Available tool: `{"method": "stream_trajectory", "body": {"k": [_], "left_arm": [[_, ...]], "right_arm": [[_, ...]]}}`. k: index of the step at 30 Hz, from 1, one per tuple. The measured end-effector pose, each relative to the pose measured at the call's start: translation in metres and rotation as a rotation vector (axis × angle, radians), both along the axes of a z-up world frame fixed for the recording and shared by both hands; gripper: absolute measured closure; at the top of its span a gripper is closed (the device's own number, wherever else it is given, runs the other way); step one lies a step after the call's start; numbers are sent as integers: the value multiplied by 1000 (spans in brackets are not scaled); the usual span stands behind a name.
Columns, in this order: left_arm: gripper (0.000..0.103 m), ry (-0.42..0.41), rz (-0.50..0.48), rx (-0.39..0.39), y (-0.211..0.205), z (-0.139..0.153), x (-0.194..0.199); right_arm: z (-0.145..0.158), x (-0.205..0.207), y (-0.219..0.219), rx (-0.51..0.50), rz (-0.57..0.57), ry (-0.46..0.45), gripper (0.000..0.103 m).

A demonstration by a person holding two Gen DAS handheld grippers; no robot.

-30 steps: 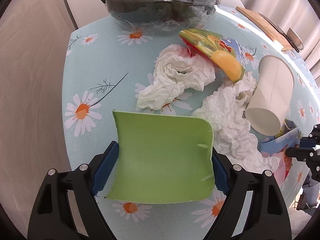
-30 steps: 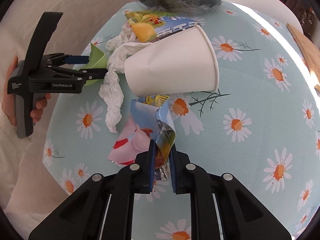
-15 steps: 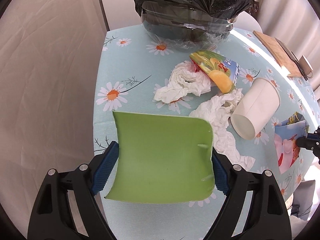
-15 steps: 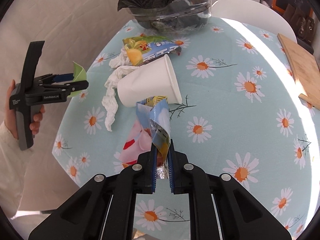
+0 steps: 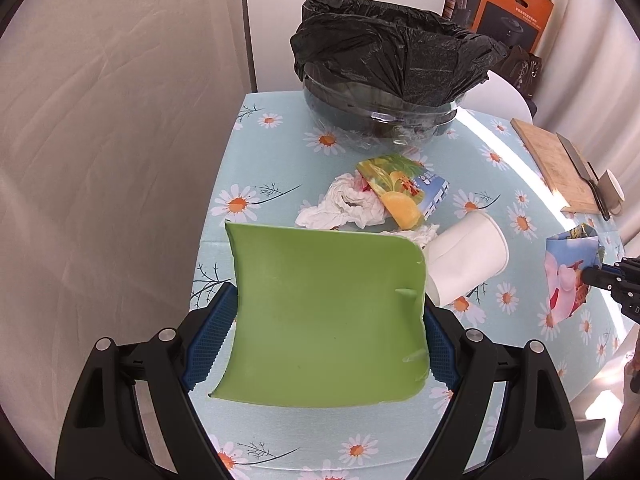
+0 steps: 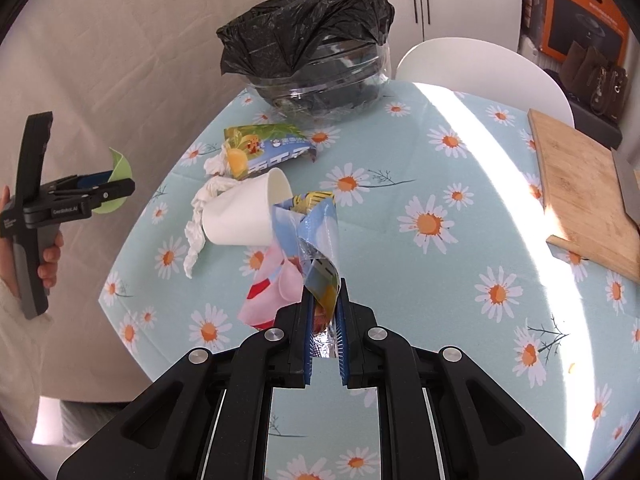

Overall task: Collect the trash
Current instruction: 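Lift the green scrap and snack wrapper and carry both over the black bin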

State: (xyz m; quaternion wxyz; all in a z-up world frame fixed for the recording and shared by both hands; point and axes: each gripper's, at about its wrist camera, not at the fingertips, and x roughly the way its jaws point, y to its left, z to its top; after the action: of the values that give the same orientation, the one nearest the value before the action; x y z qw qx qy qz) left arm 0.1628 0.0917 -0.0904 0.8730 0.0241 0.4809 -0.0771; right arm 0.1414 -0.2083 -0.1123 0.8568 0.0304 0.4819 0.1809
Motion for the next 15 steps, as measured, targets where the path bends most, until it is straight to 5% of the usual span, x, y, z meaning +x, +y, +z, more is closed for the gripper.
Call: {"method": "stream_trajectory", "body": {"k": [15], "left_arm": [[20,-100,-5,-6,-13,51,22]], "right_arm": [[52,46,-24,-65,-15,-128,94]]}}
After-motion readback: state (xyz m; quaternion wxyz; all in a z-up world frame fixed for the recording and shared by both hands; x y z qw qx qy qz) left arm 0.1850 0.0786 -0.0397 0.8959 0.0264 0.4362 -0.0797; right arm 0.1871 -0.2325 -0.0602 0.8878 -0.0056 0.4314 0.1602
